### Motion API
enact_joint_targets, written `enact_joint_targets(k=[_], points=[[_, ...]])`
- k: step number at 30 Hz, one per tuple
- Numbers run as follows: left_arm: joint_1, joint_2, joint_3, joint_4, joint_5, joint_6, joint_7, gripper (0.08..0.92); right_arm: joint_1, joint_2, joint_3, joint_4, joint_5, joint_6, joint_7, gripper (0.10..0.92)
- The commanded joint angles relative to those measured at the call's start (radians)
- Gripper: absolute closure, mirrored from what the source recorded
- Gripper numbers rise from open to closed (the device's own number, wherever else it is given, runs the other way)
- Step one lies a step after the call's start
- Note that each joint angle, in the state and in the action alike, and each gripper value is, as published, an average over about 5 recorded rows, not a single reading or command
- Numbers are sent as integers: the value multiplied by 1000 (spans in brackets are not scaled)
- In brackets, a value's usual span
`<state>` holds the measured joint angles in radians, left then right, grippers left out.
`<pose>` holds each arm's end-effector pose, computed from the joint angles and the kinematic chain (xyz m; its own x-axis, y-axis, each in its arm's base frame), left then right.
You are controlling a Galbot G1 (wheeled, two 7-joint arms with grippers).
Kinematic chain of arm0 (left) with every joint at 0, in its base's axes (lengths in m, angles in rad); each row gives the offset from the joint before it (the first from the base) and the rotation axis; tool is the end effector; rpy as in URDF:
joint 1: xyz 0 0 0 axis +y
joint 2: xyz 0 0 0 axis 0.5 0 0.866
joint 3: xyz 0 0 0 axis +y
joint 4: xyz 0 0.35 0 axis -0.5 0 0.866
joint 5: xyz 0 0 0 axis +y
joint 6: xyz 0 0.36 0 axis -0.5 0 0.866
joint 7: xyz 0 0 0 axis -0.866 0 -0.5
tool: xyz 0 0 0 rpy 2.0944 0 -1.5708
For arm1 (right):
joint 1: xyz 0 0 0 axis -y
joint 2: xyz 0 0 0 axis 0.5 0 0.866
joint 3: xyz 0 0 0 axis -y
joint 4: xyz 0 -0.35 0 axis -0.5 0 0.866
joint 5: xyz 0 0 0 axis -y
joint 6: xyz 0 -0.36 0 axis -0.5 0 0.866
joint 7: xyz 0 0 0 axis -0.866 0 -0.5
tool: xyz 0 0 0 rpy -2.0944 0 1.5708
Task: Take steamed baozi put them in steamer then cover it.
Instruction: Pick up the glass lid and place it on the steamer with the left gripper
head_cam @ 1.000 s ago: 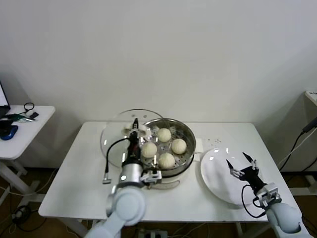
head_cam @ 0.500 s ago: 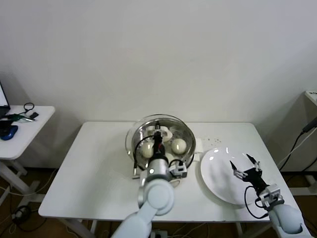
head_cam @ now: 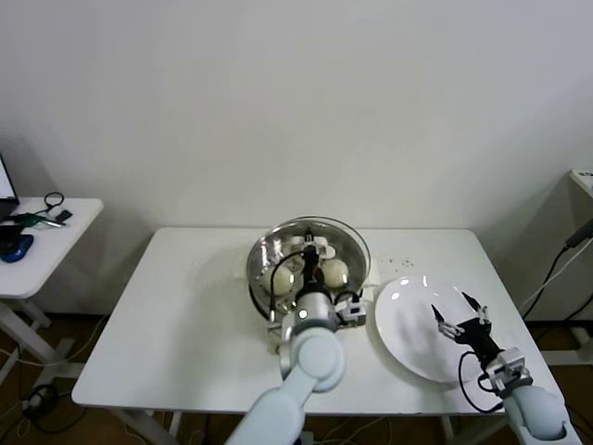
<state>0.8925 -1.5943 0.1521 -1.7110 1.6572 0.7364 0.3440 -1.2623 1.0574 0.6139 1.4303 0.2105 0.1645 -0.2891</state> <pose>0.3202 -0.2299 -0.2480 -0.9981 -0.0534 0.0291 0.0256 0.0647 0.9976 0.2757 -0.2247 -0.4011 -0.9597 -0.1761 0.2190 -0.2319 0.9363 -0.2635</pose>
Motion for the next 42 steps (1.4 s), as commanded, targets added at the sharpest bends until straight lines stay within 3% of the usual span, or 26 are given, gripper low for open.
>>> enact_joint_targets(k=[1,42], points=[[-14,-26,4,61,12,49,-12,849,4,0,1,-9,-4,2,-3,203],[-8,-9,-10,117,-8,49,-65,849,10,-9,2,-8,-13,12,-25,203]])
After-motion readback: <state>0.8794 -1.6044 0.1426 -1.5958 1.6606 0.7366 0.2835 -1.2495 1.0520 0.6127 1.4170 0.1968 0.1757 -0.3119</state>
